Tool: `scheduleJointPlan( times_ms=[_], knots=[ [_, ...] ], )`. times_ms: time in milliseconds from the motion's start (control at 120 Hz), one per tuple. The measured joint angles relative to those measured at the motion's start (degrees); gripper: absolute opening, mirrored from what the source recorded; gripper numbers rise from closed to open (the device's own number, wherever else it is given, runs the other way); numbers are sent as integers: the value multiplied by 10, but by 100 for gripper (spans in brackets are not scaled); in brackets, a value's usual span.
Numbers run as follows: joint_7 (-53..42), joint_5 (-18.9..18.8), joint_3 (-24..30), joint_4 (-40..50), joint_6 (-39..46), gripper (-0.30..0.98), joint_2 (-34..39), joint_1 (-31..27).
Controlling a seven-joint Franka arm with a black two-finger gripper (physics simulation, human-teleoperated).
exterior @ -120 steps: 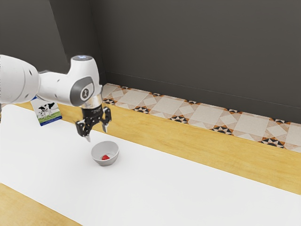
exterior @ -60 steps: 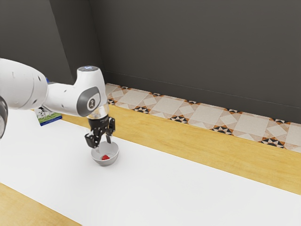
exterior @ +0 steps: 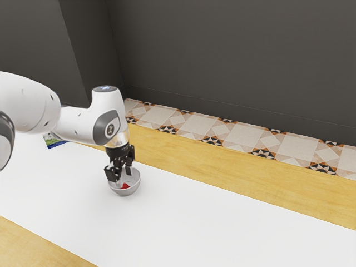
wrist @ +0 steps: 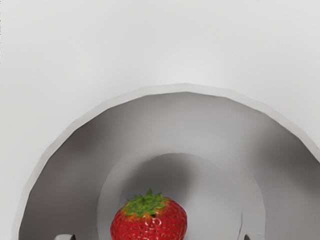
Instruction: Take strawberry from the bowl
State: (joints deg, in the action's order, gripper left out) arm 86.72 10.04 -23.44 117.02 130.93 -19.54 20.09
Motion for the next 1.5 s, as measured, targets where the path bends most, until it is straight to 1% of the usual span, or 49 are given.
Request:
scheduleJointPlan(
  times_ms=[242, 592, 950, 1233, 1500],
  knots=[
    [23, 1, 0, -5, 11, 41, -18, 0],
    [44, 1, 2, -12, 15, 28, -29, 0],
    [55, 1, 5, -13, 23, 23, -34, 0],
    [59, 0, 6, -13, 23, 15, -34, 1],
    [61, 0, 6, -16, 23, 13, -42, 3]
  ],
)
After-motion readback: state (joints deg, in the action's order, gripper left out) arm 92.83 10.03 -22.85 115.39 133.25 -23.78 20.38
